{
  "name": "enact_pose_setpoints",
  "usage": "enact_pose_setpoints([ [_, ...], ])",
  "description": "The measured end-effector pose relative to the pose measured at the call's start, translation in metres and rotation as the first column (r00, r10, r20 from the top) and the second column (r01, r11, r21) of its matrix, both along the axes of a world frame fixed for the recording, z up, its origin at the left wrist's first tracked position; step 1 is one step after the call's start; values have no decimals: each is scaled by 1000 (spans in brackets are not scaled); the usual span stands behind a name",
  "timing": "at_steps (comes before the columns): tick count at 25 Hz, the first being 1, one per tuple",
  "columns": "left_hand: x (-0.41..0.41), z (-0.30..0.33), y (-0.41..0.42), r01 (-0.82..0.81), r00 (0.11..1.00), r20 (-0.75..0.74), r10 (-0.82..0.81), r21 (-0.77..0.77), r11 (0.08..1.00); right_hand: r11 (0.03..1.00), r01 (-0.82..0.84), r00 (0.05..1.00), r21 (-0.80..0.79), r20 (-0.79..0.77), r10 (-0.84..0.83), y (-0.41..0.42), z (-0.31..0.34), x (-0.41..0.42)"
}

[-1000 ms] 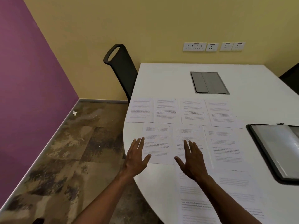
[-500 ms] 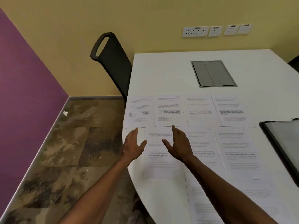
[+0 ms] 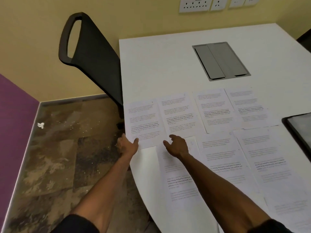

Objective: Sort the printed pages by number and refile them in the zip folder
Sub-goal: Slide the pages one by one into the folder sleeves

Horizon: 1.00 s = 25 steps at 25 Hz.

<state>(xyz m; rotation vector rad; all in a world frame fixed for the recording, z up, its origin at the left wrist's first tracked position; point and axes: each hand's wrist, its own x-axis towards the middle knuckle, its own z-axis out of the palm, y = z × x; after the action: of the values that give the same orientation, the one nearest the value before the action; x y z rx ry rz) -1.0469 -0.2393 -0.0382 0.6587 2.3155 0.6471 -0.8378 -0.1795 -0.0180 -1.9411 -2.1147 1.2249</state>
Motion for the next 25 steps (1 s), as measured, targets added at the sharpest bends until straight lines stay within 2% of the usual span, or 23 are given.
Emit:
enact_pose_setpoints([
  [2, -11, -11, 6, -33, 998, 46, 36, -66, 997, 988, -155, 982, 8, 106, 153, 4, -9, -9],
  [5, -19, -30, 9, -34, 996, 76, 38, -58, 998, 948, -318, 917, 4, 254, 306, -1, -19, -18],
  [9, -21, -37, 10, -90, 996, 27, 89, 38, 995, 914, -406, 864, 11, 332, 379, -5, -29, -21],
  [12, -27, -32, 11, -140, 990, 4, 140, 71, 988, 909, -415, 864, 32, 327, 383, -5, -32, -21],
  [15, -32, -24, 13, -222, 974, -16, 225, 122, 967, 935, -352, 910, 51, 252, 329, -6, -31, -23],
  [20, -26, -1, 22, -277, 958, -10, 288, 240, 930, 990, -132, 991, 54, 23, 131, -6, -26, -27],
  [23, -16, 11, 26, -308, 950, 55, 309, 355, 883, 999, 29, 993, 43, -112, -24, -7, -18, -25],
  [25, -8, 20, 27, -342, 939, 120, 322, 412, 845, 983, 181, 959, 1, -222, -176, -8, -9, -20],
])
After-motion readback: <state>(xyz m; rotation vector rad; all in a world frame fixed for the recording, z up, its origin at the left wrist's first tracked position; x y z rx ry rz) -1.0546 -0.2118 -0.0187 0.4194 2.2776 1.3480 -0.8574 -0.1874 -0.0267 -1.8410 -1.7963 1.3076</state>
